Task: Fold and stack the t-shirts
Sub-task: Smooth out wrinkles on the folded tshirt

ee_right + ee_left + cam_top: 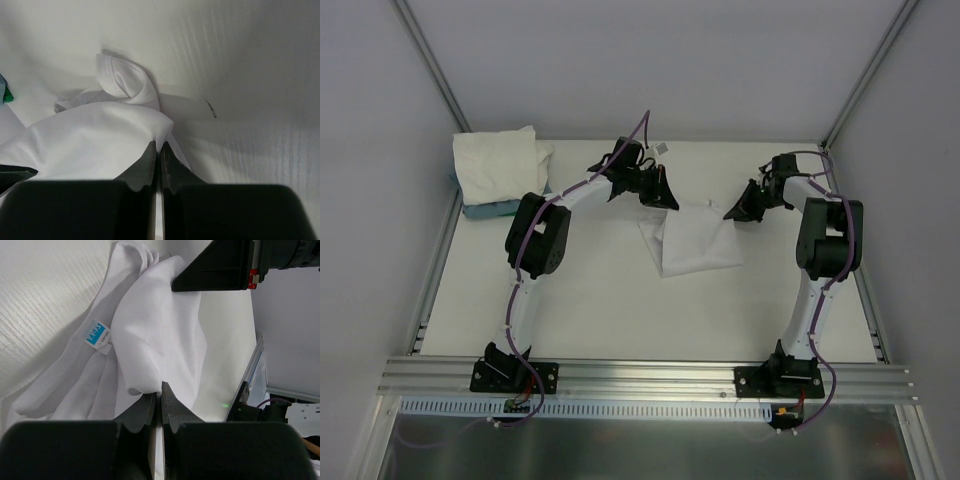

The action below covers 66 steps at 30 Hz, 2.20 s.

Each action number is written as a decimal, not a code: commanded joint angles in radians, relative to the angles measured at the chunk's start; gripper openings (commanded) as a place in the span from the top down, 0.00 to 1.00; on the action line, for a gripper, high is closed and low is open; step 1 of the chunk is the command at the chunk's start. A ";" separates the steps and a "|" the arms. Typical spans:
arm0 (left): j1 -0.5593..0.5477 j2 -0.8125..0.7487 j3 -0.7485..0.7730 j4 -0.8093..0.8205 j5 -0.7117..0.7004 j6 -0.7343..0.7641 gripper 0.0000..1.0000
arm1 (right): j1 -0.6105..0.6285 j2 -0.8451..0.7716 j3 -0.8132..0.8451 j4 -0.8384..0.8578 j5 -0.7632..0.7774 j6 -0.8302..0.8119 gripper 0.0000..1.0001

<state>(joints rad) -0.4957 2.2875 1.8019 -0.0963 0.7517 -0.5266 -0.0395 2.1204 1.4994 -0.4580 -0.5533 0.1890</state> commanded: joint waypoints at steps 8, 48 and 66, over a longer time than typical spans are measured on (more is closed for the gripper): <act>0.006 -0.031 0.036 -0.032 0.032 0.030 1.00 | 0.004 -0.046 0.024 -0.013 -0.045 -0.006 1.00; 0.005 -0.215 -0.182 -0.034 0.005 0.059 1.00 | 0.043 -0.165 -0.015 -0.024 -0.120 0.020 0.99; 0.006 -0.299 -0.271 -0.069 -0.090 0.116 1.00 | 0.109 -0.134 0.028 -0.034 -0.140 0.027 1.00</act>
<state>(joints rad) -0.4957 2.0624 1.5387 -0.1562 0.6903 -0.4515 0.0555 2.0113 1.4815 -0.4789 -0.6643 0.2092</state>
